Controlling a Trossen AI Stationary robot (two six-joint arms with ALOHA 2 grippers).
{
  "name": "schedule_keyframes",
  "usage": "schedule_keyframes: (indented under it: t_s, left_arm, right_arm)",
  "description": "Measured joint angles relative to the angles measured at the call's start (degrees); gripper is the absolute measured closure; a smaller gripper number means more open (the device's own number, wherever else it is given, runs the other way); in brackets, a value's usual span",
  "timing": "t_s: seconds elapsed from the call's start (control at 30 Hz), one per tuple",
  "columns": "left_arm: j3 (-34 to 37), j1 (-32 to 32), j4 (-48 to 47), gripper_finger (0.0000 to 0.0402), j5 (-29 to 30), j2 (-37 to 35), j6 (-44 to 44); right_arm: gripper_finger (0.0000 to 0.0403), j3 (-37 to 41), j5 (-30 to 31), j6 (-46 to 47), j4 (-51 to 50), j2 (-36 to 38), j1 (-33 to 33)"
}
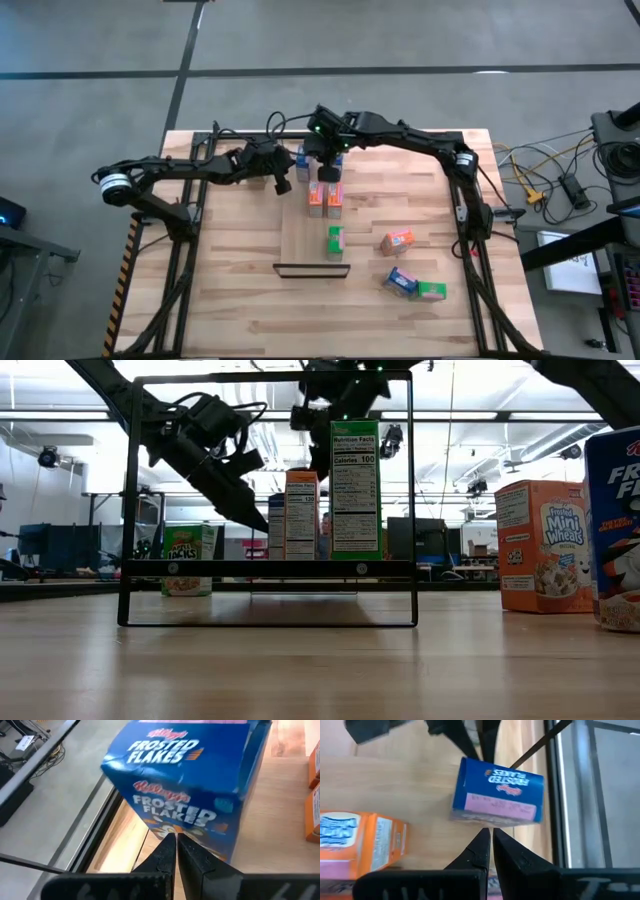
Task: Stack cereal on shelf
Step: Put the top blue cereal box on the shelf aligned with the other blue cereal box
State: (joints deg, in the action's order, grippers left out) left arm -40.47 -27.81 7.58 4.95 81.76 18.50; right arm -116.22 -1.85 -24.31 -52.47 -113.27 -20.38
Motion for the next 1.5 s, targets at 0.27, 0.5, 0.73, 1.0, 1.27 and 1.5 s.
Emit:
schedule_keyframes:
  t_s: [0.27,0.5,0.73,1.0,1.27,1.5]
  left_arm:
    - [0.0,0.0,-2.9,0.0401,-0.1,-0.2,-1.3]
    - [0.0,0.2,-5.0,0.0401,-3.8,-2.0,-1.3]
    - [0.0,0.3,-5.1,0.0401,-9.0,-3.3,-0.8]
    - [0.0,0.3,-3.3,0.0401,-9.0,-2.4,-0.6]
    - [0.0,0.2,-1.1,0.0401,-9.0,-0.9,-0.6]
    - [0.0,0.1,-1.1,0.0401,-8.6,-0.8,-0.1]
  right_arm:
    - [0.0390,1.7,-1.2,3.2,-2.9,6.0,0.2]
    - [0.0390,13.4,-2.7,6.1,2.3,13.9,0.4]
    - [0.0390,30.6,-2.8,6.8,15.9,22.7,1.1]
    - [0.0390,45.9,-2.7,7.3,32.0,30.7,1.6]
    - [0.0390,55.7,-2.7,9.4,42.8,36.2,1.8]
    - [0.0390,62.3,-2.8,9.8,50.9,39.3,1.8]
